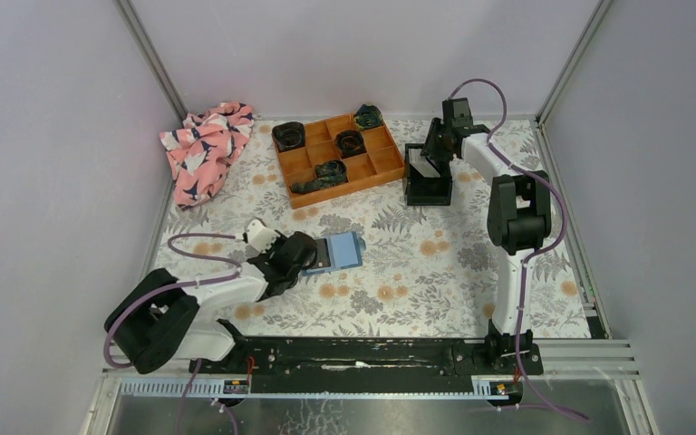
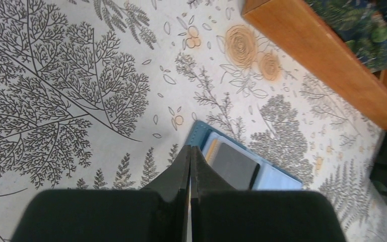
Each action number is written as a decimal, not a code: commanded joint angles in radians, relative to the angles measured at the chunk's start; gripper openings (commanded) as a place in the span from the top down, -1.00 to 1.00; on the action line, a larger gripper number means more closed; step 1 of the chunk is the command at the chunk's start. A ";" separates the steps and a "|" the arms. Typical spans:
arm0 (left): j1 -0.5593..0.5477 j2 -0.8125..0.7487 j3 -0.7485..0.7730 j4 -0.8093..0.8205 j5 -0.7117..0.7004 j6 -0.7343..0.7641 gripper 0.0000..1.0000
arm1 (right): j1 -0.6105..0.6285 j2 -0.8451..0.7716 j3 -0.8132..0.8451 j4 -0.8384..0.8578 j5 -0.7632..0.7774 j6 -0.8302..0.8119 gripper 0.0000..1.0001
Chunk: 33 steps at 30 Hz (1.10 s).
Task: Put the credit cards into the card holder
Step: Pick up the credit card from the storage box.
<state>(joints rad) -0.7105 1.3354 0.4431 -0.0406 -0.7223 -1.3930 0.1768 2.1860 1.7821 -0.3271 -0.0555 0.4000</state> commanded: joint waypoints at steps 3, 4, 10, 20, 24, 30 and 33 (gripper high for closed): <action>0.006 -0.089 0.033 -0.091 -0.046 0.026 1.00 | 0.011 -0.069 -0.010 0.019 -0.069 0.026 0.22; 0.006 -0.096 0.033 -0.096 -0.046 0.026 1.00 | 0.010 -0.075 -0.012 0.019 -0.070 0.027 0.22; 0.006 -0.131 0.033 -0.111 -0.043 0.031 1.00 | 0.015 -0.100 -0.031 0.024 -0.076 0.036 0.26; 0.006 -0.173 0.024 -0.126 -0.036 0.030 1.00 | 0.021 -0.134 -0.051 0.025 -0.067 0.039 0.43; 0.006 -0.191 0.021 -0.135 -0.034 0.029 1.00 | 0.029 -0.160 -0.066 0.014 -0.021 0.018 0.63; 0.005 -0.235 0.021 -0.151 -0.026 0.040 1.00 | 0.058 -0.218 -0.070 -0.032 0.143 -0.047 0.97; 0.005 -0.266 0.019 -0.152 -0.014 0.055 1.00 | 0.070 -0.257 -0.085 -0.053 0.205 -0.063 1.00</action>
<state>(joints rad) -0.7105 1.1107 0.4500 -0.1665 -0.7227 -1.3731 0.2062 2.0293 1.7073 -0.3496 0.0616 0.3676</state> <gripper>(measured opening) 0.010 0.015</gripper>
